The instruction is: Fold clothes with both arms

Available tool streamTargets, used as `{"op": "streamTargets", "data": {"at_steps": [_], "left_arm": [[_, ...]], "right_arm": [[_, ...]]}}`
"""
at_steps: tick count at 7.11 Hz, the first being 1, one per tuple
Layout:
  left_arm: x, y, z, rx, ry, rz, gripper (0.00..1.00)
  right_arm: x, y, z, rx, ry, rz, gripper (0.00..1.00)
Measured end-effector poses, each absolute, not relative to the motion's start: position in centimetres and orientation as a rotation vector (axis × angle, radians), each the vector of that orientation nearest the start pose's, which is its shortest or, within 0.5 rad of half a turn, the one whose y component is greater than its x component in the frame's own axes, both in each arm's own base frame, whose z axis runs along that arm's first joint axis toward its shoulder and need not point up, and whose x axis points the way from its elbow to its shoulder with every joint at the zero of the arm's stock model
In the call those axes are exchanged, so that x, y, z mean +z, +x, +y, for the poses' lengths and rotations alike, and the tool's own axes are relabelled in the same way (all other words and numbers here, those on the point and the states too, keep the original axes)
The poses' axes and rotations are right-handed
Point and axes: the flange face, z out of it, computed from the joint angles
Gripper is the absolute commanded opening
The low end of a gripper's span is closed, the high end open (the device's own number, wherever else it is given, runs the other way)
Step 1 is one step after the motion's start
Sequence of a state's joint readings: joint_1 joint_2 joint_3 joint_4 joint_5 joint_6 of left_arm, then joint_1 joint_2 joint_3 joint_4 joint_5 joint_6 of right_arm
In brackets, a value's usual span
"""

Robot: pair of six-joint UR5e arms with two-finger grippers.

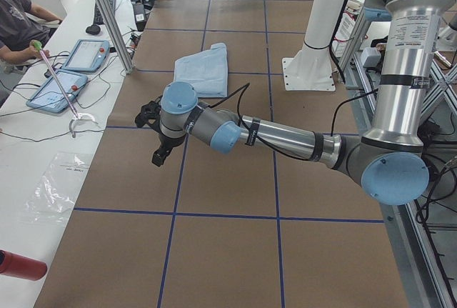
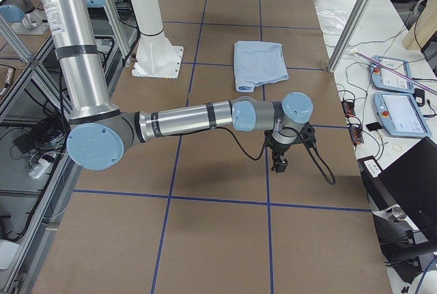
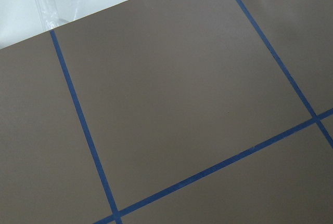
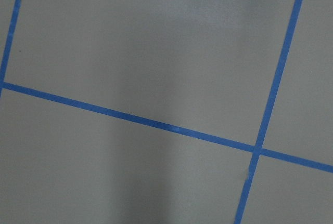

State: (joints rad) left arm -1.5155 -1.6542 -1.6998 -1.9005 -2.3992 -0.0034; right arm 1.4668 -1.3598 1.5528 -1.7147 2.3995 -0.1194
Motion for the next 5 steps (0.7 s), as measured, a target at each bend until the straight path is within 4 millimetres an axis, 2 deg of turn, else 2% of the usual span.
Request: {"op": "streamTargets", "data": {"at_steps": [5], "left_arm": [[50.4, -2.96, -54.23, 0.275, 0.495, 0.822, 1.0]], "right_arm": [[56.54, -0.22, -58.03, -0.233, 0.051, -0.83, 1.0]]}}
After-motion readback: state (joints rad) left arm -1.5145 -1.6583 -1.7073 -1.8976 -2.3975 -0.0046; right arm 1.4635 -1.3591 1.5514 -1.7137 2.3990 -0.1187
